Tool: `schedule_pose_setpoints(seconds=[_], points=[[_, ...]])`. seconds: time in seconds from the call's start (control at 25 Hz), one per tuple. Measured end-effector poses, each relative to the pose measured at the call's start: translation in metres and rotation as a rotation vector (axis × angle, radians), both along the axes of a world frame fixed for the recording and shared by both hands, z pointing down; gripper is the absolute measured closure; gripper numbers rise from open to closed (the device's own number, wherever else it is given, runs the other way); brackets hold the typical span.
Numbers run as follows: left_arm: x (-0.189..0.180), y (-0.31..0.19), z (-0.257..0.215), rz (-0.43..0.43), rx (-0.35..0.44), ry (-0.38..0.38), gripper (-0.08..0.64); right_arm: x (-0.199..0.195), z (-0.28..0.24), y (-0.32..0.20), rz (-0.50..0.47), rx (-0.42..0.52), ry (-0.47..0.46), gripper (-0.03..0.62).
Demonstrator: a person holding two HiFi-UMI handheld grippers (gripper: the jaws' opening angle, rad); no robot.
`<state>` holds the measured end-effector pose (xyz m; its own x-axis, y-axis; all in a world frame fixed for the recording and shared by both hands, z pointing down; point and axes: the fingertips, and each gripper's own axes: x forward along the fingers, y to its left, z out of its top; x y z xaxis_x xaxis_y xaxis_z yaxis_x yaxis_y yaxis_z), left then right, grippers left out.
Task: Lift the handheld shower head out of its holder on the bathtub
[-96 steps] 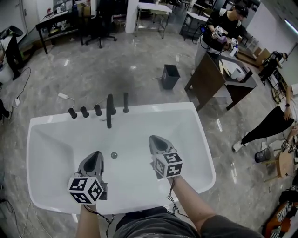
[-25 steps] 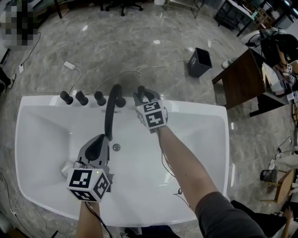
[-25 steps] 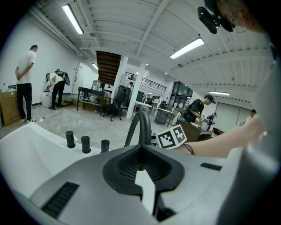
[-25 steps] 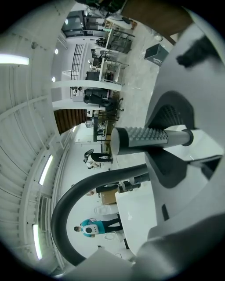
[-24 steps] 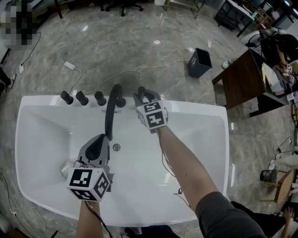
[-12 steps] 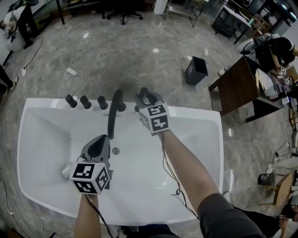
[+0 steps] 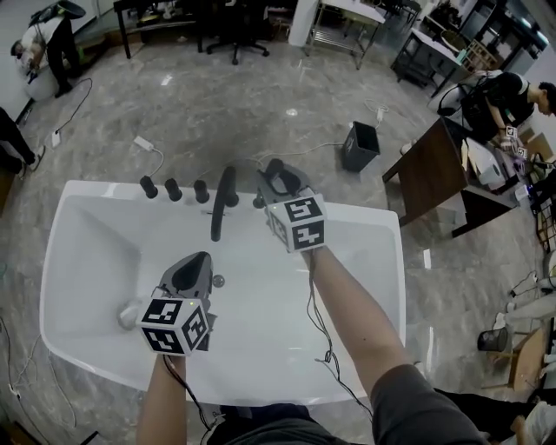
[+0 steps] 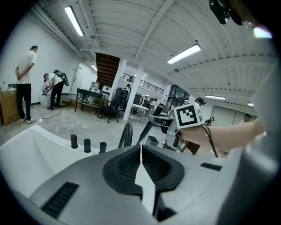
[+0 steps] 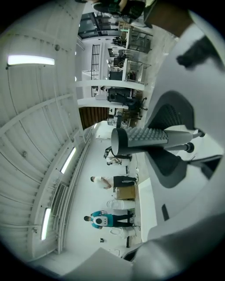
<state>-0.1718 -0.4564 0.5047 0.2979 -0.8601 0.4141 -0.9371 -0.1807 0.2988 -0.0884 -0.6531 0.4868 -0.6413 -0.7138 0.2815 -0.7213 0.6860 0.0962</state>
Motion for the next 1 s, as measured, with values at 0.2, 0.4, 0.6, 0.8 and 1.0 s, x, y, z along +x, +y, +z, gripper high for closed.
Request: schedule_pose_setpoints(seconds=[0.2, 0.4, 0.6, 0.8, 1.0], points=[[0.009, 0.036, -0.028, 0.036, 0.030, 0.009, 0.538, 0.008, -0.039, 0.052, 0.008, 0.029, -0.036, 0.449], [0.011, 0.073, -0.054, 0.066, 0.073, 0.010, 0.538, 0.013, -0.075, 0.117, 0.000, 0.091, -0.040, 0.449], [0.003, 0.123, -0.077, 0.075, 0.098, 0.019, 0.538, 0.022, -0.114, 0.187, -0.002, 0.147, -0.050, 0.449], [0.011, 0.170, -0.091, 0.113, 0.124, 0.017, 0.538, 0.040, -0.139, 0.250, 0.032, 0.187, -0.058, 0.449], [0.021, 0.220, -0.100, 0.160, 0.142, 0.016, 0.538, 0.055, -0.153, 0.312, 0.082, 0.193, -0.087, 0.449]])
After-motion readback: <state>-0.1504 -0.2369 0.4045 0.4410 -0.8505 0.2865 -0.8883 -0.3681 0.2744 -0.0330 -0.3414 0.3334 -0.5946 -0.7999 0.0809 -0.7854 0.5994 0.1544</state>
